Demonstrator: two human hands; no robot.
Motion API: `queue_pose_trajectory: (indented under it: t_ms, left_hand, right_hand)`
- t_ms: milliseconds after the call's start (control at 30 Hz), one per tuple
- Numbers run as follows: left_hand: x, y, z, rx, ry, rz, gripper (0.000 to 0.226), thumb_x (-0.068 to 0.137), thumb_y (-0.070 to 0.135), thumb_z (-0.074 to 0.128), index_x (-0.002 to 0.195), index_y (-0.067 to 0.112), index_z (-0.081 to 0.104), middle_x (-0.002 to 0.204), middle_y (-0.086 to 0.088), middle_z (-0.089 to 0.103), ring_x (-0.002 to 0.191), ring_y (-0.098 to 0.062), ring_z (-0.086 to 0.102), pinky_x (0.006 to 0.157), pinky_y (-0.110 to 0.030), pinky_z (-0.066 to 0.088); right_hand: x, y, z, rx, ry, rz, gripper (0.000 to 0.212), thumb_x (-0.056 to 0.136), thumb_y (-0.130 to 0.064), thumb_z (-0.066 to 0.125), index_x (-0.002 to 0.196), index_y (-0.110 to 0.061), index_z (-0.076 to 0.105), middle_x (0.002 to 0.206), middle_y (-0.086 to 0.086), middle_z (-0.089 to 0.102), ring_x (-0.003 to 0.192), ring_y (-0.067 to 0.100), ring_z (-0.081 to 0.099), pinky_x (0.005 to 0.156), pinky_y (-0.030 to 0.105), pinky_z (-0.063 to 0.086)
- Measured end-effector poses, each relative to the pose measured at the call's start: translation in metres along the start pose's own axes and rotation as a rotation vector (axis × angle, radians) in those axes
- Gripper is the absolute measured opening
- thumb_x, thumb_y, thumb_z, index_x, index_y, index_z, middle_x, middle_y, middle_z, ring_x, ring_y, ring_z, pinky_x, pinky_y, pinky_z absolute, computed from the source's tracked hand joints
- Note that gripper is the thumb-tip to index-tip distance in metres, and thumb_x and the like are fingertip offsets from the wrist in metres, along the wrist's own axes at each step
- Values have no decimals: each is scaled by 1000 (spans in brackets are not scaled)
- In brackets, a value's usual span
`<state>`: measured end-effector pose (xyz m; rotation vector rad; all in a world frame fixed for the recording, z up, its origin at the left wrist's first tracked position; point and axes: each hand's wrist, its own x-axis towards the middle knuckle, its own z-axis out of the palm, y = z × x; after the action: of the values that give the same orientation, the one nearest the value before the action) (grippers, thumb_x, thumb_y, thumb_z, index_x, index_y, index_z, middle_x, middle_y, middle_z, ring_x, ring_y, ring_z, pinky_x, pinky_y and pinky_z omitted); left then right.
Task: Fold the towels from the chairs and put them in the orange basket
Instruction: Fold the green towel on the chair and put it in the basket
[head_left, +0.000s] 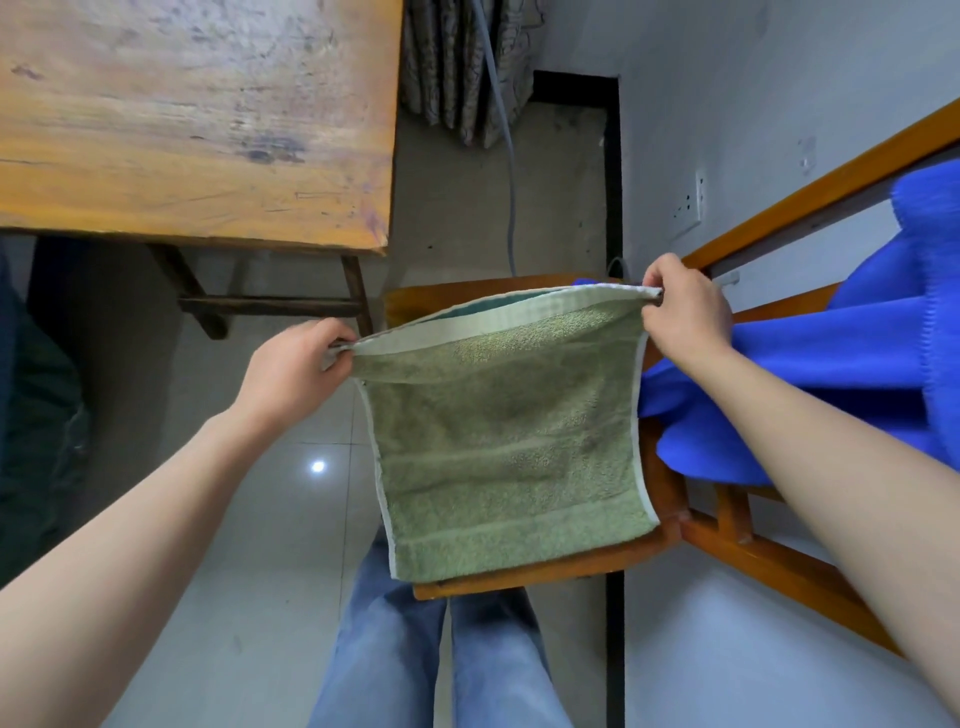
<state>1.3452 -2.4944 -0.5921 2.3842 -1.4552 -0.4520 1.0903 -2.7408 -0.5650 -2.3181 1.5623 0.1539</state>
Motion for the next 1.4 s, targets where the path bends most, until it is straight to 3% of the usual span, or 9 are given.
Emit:
queue_pose_trajectory:
  t_ms: [100,200,433,733,900,1033,1100,1267,1400]
  left_hand:
    - [0,-2,1,-6,24,-4,15,84,6,63,98,-1,65,92,-18,69,83,-37,64,67,-39,48]
    - [1,-8,3,-2,28,-19,16,85,7,63,99,-1,65,92,-18,69,82,-37,64,66,-38,47]
    - [2,-14,-5,144,47,273,31,86,25,41,84,2,61,72,-15,66,61,-33,64,47,-33,47]
    - [-80,-10,16,160,110,468,13,80,14,48,76,7,58,74,-11,64,60,-29,59,49,-31,44]
    - [-142,-8,53,124,-44,386,7,73,18,45,81,18,44,67,-7,61,56,-28,57,55,-30,31]
    - [-178,10,79,99,-73,324,11,69,19,47,79,19,42,64,-4,55,65,-21,41,56,-30,27]
    - [-191,18,91,85,-77,265,9,69,20,46,78,18,42,63,-4,52,65,-20,39,56,-31,27]
    - [-200,39,104,62,-105,62,8,69,17,38,77,19,40,65,-4,53,63,-17,37,49,-26,27]
    - [-199,55,105,-4,-104,-63,9,68,16,36,76,19,40,69,-6,56,46,-27,50,44,-13,9]
  right_hand:
    - [-1,5,2,-117,-4,-121,37,83,4,51,117,-12,53,115,13,56,110,33,46,88,43,38]
    - [0,9,4,-288,0,-231,25,85,0,52,107,-7,61,110,14,55,106,33,45,87,42,36]
    - [-4,2,0,43,91,201,26,89,0,48,98,-13,68,115,9,59,107,31,51,70,31,38]
    - [-94,68,30,-84,227,-494,20,64,-1,42,73,-4,60,71,13,62,72,27,48,59,36,38]
    - [-152,100,57,-156,25,-290,31,57,5,41,79,-5,61,71,11,61,62,30,62,45,27,43]
    - [-166,93,75,102,-64,298,36,72,17,48,100,-2,62,101,20,58,86,39,56,67,36,40]
    - [-168,88,80,175,-32,429,36,77,16,44,101,-2,62,104,22,58,90,39,54,67,34,36]
    - [-166,90,84,182,-30,498,35,82,12,45,107,-8,59,113,17,56,96,37,53,65,30,32]
    - [-169,93,90,179,6,452,37,80,15,46,108,-8,58,113,14,56,92,35,53,64,29,34]
